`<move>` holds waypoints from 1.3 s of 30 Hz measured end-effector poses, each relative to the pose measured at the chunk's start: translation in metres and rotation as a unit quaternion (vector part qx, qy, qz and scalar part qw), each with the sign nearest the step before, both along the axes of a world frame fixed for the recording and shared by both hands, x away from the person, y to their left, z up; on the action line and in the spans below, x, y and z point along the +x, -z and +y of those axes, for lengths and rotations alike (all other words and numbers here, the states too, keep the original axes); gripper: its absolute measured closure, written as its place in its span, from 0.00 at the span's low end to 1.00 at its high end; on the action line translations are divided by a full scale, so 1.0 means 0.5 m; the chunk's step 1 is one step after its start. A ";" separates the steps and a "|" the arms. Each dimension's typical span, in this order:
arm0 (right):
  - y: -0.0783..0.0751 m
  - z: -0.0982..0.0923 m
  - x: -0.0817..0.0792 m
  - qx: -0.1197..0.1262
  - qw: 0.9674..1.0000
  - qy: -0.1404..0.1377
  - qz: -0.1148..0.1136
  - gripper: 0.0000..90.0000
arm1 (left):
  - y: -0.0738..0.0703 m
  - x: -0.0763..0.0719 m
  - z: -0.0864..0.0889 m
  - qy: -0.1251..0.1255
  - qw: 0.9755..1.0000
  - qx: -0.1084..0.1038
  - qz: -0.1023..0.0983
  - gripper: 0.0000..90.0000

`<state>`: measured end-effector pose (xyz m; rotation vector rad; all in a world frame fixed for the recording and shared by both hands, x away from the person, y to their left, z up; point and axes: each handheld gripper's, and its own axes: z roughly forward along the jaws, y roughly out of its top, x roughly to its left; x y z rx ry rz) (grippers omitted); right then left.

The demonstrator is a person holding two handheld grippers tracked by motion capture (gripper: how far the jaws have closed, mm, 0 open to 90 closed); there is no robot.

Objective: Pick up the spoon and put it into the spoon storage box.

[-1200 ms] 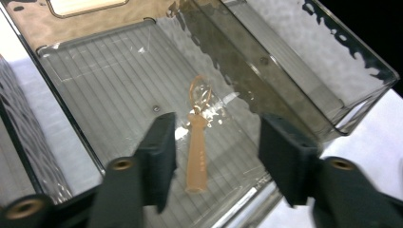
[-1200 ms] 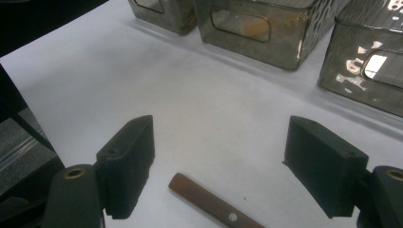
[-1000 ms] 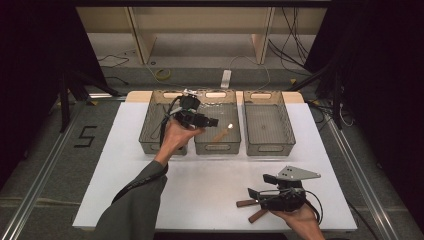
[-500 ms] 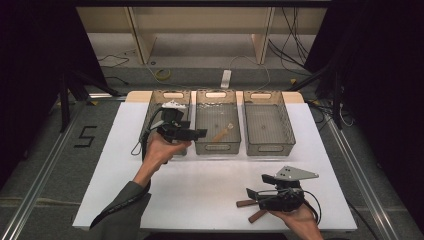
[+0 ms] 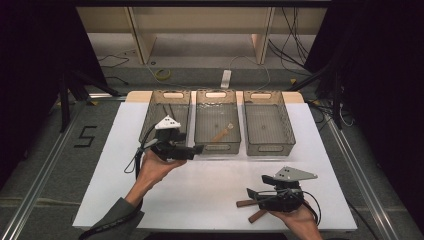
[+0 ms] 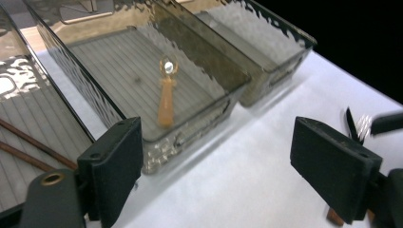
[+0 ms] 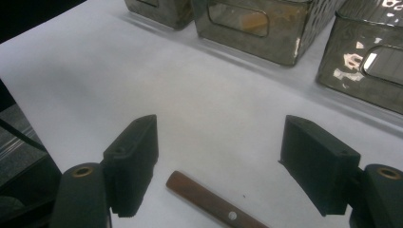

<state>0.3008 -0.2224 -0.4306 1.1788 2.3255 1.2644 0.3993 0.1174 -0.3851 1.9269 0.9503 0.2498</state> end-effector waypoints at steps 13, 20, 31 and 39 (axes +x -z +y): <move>0.008 0.007 0.004 -0.019 1.000 0.007 0.009 0.42 | 0.038 -0.053 0.043 0.003 1.000 -0.007 0.002 0.19; 0.013 0.010 0.008 -0.023 1.000 0.010 0.014 0.47 | 0.051 -0.082 0.060 -0.002 1.000 -0.015 -0.003 0.18; 0.023 0.010 0.020 -0.028 0.999 0.012 0.028 0.63 | 0.054 -0.103 0.068 -0.003 1.000 -0.008 -0.016 0.18; 0.019 0.004 0.025 -0.032 0.999 -0.020 0.035 0.59 | 0.057 -0.114 0.070 0.000 1.000 -0.005 -0.018 0.18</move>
